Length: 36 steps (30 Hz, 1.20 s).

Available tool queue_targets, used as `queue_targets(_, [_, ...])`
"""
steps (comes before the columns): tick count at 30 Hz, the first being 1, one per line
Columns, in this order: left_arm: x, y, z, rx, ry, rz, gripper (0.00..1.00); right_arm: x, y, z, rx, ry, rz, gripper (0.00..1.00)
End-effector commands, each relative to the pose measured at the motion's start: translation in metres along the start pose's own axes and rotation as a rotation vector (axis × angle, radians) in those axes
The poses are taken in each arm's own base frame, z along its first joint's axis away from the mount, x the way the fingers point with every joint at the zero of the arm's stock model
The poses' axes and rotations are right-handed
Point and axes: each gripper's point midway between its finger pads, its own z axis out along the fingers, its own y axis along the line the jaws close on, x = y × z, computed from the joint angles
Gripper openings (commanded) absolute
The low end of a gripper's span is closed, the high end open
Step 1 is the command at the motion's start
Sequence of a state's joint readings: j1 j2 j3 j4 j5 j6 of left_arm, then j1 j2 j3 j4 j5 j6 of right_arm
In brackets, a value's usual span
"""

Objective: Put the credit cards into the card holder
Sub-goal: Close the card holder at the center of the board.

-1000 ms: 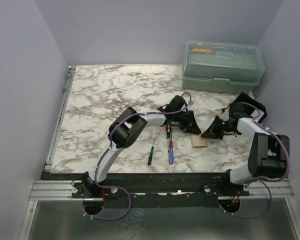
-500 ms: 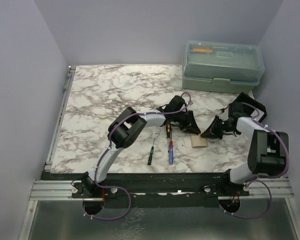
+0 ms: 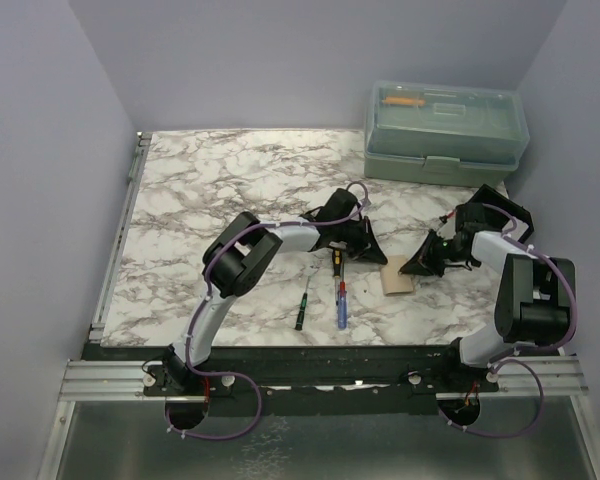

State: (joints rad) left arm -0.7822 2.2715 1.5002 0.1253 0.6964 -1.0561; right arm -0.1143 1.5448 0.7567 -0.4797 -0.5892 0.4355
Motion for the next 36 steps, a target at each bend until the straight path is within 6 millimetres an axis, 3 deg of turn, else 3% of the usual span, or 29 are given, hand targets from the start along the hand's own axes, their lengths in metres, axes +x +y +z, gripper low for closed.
queue_targets(1, [0.001,0.022,0.002,-0.068,-0.019,-0.03,0.01,-0.003,-0.001,0.007,0.014,-0.001,-0.044,0.0])
queue_targets(9, [0.008,0.034,0.015,-0.079,0.018,-0.047,0.0,-0.003,0.001,0.012,0.016,0.001,-0.041,0.0])
queue_targets(22, [0.007,0.024,0.014,-0.069,0.013,-0.034,0.0,0.009,-0.001,0.02,0.076,-0.075,0.028,0.0])
queue_targets(30, [0.003,0.019,0.008,-0.053,0.012,-0.028,0.0,0.011,-0.017,0.025,0.021,-0.285,0.165,0.0])
queue_targets(36, [0.004,0.006,0.002,-0.03,0.019,-0.011,0.0,0.022,-0.032,0.042,-0.133,-0.256,0.305,0.0])
